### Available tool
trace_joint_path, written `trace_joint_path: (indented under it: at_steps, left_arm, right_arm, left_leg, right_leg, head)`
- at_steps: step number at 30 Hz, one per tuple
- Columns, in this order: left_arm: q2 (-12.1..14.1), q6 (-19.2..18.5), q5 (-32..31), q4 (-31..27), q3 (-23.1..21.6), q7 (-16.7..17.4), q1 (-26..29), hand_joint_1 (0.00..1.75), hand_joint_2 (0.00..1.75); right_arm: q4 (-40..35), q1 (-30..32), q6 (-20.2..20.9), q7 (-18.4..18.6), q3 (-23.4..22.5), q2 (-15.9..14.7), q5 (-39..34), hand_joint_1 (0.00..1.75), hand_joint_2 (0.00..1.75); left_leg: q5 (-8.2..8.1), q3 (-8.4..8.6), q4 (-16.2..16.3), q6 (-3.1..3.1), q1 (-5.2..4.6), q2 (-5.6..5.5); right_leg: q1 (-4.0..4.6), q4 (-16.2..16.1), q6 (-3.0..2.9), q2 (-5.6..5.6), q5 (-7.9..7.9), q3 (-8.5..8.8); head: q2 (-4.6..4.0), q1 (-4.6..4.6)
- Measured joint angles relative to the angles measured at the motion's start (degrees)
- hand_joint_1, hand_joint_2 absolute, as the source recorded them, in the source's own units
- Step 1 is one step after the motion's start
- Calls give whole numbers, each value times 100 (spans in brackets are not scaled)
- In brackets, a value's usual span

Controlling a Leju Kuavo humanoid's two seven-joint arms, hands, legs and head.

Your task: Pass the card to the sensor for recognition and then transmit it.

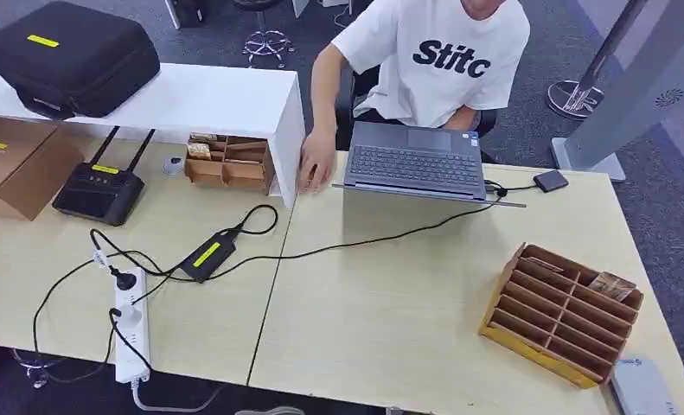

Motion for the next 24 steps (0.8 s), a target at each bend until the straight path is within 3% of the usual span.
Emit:
trace_joint_path:
  at_steps: [8, 12, 16, 19, 24]
  left_arm:
    - [-26, 17, 0, 0, 79, 0, -1, 0, 175]
    - [-52, 33, 0, 0, 116, 0, -1, 0, 175]
    - [-52, 33, 0, 0, 127, 0, -1, 0, 175]
    - [-57, 35, 0, 0, 151, 0, -1, 0, 175]
    - [-48, 24, 0, 0, 151, 2, 1, 0, 175]
  right_arm:
    - [146, 65, -59, 138, -70, 271, -195, 0, 175]
    - [282, 126, 74, 155, -103, 702, -312, 0, 175]
    - [345, 155, 96, 171, -103, 916, -315, 0, 175]
    - [374, 167, -11, 392, -103, 1038, -369, 0, 175]
    - [529, 205, -358, 875, -103, 1496, -311, 0, 175]
  left_leg:
    - [0, 1, -1, 0, 2, 0]
    - [0, 2, -1, -1, 3, 1]
    - [0, 2, -3, -1, 3, 1]
    - [0, 2, -3, -1, 4, 1]
    - [1, 3, -3, -2, 5, 0]
  right_leg:
    - [2, 0, 0, 0, -2, 1]
    - [2, 2, -2, 0, -3, 0]
    - [3, 4, -4, 0, -5, 1]
    - [4, 3, -5, 0, -5, 2]
    - [5, 5, -7, 0, -7, 3]
  head:
    - [0, -2]
    - [0, 7]
    - [0, -2]
    - [0, 4]
    - [0, -6]
